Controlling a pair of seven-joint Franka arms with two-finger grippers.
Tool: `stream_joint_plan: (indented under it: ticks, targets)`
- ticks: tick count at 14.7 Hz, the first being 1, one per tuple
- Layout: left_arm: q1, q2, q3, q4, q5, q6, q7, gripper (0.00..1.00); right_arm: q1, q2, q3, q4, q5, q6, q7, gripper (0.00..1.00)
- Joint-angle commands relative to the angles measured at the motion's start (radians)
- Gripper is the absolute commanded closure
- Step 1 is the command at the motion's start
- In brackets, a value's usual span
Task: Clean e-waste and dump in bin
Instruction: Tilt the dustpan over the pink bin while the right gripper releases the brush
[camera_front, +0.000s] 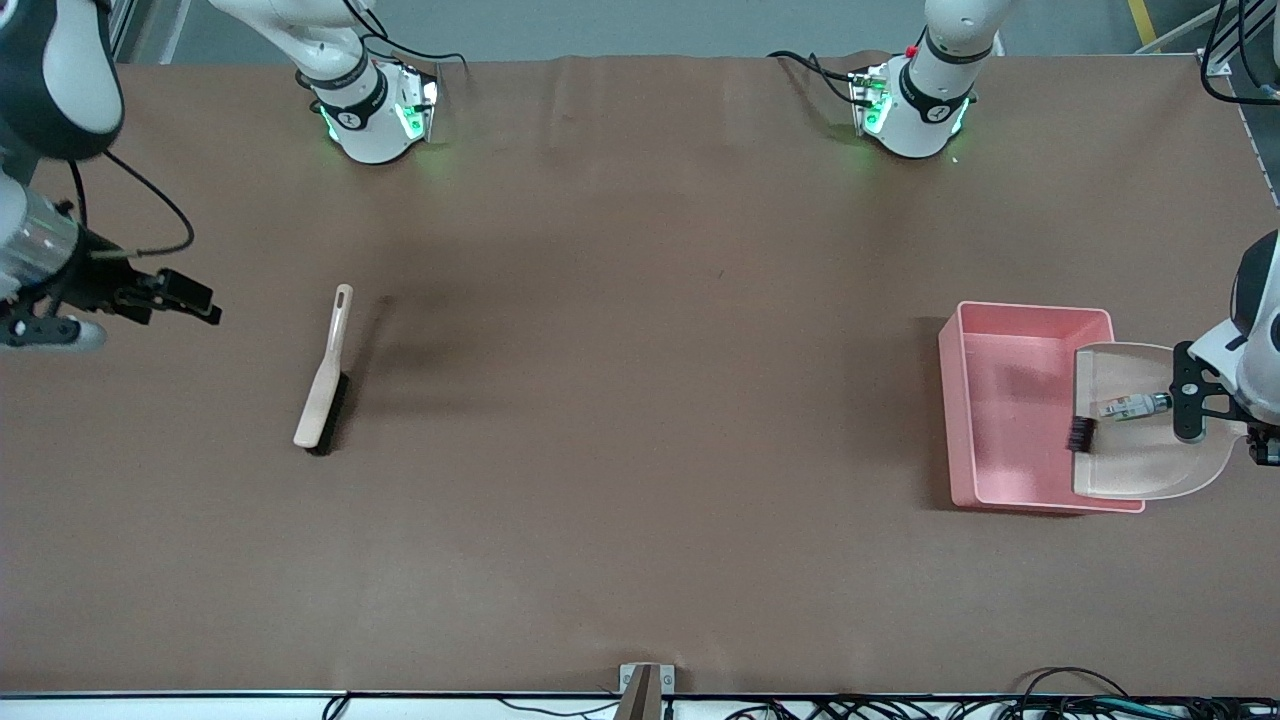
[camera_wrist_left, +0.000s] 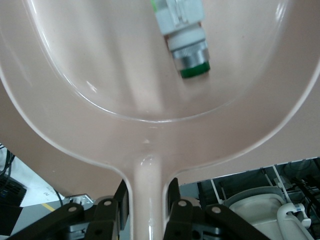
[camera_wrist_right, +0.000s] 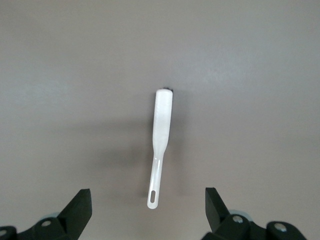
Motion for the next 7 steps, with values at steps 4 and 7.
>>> stream_joint_plan:
  ticks: [4, 7]
  targets:
    - [-0.054, -0.021, 0.001, 0.019, 0.060, -0.023, 0.002, 0.88, 0.000, -0.036, 0.009, 0.130, -0.021, -0.164, 0.019, 0.00]
    - [-0.080, -0.023, 0.001, 0.026, 0.063, -0.035, 0.003, 0.88, -0.005, -0.033, 0.008, 0.190, -0.021, -0.181, 0.012, 0.00]
